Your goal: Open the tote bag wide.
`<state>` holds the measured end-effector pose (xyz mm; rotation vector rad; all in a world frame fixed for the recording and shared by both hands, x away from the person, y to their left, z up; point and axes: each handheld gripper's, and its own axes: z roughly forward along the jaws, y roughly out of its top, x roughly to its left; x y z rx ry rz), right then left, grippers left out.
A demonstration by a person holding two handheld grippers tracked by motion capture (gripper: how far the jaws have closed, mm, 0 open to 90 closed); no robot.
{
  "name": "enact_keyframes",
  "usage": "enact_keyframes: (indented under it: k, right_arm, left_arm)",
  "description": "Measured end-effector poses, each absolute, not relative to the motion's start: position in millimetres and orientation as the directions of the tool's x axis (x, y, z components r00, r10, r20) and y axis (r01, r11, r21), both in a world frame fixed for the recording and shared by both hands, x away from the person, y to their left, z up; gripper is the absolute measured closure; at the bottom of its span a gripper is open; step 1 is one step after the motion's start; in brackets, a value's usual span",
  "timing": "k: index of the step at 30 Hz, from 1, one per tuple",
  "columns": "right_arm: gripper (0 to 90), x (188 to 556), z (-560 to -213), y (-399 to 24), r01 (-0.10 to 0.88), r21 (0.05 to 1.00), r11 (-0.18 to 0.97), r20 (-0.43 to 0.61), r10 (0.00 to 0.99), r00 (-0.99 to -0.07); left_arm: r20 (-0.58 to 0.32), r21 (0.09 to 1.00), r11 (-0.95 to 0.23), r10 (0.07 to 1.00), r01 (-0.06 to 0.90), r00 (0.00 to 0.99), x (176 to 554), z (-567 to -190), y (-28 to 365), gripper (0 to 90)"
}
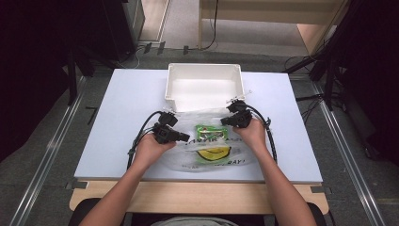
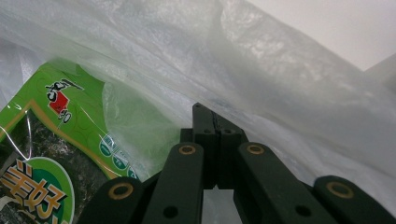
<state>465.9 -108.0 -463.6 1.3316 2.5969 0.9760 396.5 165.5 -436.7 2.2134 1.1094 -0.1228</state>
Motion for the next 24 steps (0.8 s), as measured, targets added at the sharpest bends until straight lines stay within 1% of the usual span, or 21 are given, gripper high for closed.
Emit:
enact_keyframes:
  k: [2, 7, 11, 24]
  right_arm:
    - [90.0, 465.9, -463.9, -108.2, 0.707, 0.565, 0.425, 0.219, 0.749, -0.625]
    - [90.0, 465.1, -464.3, -108.0, 0.708, 0.569, 0.419, 0.221, 0.752, -0.622]
    - [90.0, 465.1, -464.6, -108.6, 0.710, 0.569, 0.415, 0.226, 0.752, -0.620]
    - [90.0, 464.4, -464.9, -108.5, 0.709, 0.573, 0.412, 0.221, 0.755, -0.618]
  left_arm:
    - [-0.344, 0.510, -0.433, 0.690, 0.744, 0.637, 400.2, -440.2, 161.3, 89.8]
    - [-0.370, 0.484, -0.446, 0.675, 0.753, 0.638, 401.5, -449.7, 154.0, 89.8]
    - [-0.371, 0.468, -0.478, 0.656, 0.743, 0.657, 391.3, -452.8, 152.6, 89.8]
    - [-0.404, 0.460, -0.520, 0.600, 0.720, 0.691, 350.4, -456.5, 153.4, 89.8]
